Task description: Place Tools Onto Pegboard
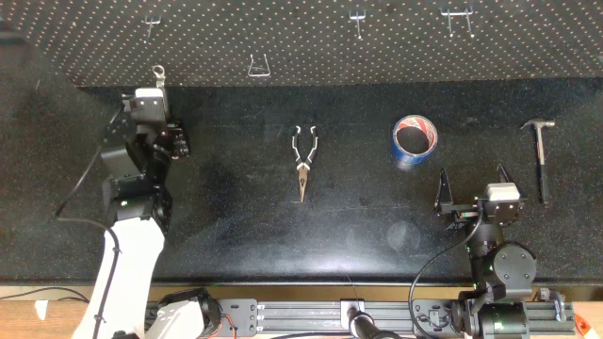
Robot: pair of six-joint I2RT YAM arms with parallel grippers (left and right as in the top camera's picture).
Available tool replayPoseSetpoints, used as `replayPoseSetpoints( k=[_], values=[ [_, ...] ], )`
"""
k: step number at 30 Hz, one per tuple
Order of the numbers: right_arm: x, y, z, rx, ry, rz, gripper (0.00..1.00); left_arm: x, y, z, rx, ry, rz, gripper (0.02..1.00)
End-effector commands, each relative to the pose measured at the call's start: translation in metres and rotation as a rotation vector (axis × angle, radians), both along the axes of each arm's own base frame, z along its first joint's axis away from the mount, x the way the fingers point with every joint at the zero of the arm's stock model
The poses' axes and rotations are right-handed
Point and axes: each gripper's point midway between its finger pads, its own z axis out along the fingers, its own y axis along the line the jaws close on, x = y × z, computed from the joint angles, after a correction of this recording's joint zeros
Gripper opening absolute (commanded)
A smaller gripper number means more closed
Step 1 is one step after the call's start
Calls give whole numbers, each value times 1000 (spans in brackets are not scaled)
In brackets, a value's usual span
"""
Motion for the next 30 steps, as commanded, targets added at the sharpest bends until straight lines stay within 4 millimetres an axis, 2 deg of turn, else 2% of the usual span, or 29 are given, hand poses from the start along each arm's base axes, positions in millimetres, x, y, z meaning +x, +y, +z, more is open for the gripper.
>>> replayPoseSetpoints(
  k=[1, 4, 6, 12, 24, 30],
  values=[
    [0, 0, -1, -11, 0, 1, 985, 20, 6, 57, -9, -132, 29, 27],
    [0, 0, -1, -11, 0, 1, 985, 26, 5, 76, -2, -169, 21, 27],
    [0, 0, -1, -11, 0, 1, 985, 30, 4, 80, -4, -177, 18, 27],
    [0, 0, -1, -11, 0, 1, 985, 41, 6, 76, -7, -157, 18, 27],
    [0, 0, -1, -11, 0, 1, 985, 43, 7, 54, -18, -90, 23, 25],
    [0, 0, -1, -11, 0, 1, 985, 32, 5, 76, -12, -129, 23, 25]
  ],
)
